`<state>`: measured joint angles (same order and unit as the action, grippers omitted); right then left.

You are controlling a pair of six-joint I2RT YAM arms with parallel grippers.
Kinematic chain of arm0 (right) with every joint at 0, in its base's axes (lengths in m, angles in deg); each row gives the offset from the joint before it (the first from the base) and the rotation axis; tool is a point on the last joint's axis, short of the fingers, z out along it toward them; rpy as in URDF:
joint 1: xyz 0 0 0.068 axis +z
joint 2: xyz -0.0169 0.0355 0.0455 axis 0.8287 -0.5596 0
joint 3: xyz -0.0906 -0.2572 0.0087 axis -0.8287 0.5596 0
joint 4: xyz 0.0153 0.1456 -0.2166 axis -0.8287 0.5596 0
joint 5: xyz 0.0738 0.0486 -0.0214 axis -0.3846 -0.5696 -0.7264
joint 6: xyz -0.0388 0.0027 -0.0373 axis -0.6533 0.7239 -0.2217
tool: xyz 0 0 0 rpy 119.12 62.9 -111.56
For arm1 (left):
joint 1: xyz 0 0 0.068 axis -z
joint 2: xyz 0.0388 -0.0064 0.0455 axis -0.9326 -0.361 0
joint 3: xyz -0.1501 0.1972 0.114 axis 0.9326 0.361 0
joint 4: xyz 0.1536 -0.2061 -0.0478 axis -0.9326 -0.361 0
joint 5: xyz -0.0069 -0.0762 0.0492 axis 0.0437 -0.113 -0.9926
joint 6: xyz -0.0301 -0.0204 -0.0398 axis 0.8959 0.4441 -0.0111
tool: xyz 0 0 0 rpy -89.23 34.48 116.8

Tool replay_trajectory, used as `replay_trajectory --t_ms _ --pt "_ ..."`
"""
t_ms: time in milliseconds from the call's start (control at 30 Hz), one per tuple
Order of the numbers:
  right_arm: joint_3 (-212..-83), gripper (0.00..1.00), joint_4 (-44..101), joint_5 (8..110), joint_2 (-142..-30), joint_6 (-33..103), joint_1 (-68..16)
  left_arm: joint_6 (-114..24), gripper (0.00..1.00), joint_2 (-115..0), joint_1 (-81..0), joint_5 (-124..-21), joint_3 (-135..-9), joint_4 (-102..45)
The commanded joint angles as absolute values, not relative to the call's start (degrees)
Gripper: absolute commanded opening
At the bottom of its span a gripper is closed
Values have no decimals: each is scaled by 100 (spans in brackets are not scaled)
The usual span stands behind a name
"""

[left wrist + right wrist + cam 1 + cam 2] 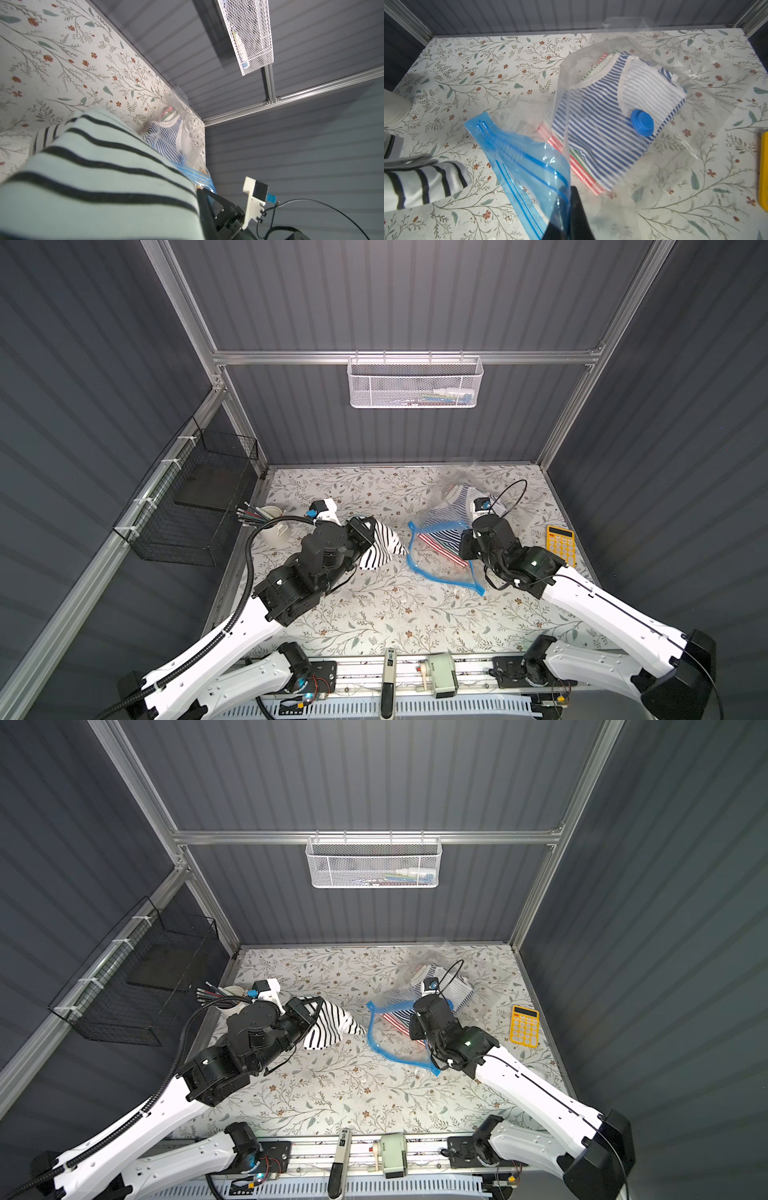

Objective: Take the tank top out of the vacuum bag
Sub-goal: Take out the tank top from the vacuum bag.

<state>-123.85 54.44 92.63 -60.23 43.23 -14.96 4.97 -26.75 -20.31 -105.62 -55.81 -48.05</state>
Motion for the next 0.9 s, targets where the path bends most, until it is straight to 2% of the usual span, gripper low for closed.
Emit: replay_trajectory --t_ms 0,100,333,633,867 --pt "-12287 0 5414 9075 -5959 4263 -1462 204 0 -2861 -2595 -10201 -5858 -4549" --pt "-12204 0 5271 8895 -5865 4200 -1466 311 0 -2984 -3104 -9819 -5830 -4441" --pt "-12126 0 5289 8805 -5805 4208 -1453 157 0 -3190 -3295 -9930 -5922 -4453" --pt "-12154 0 5312 8770 -5727 4245 -1457 146 0 -3865 -4307 -8865 -5945 -3912" --pt "-12230 0 5417 8701 -5727 4238 -1457 194 0 -4279 -4761 -8408 -5931 -3525"
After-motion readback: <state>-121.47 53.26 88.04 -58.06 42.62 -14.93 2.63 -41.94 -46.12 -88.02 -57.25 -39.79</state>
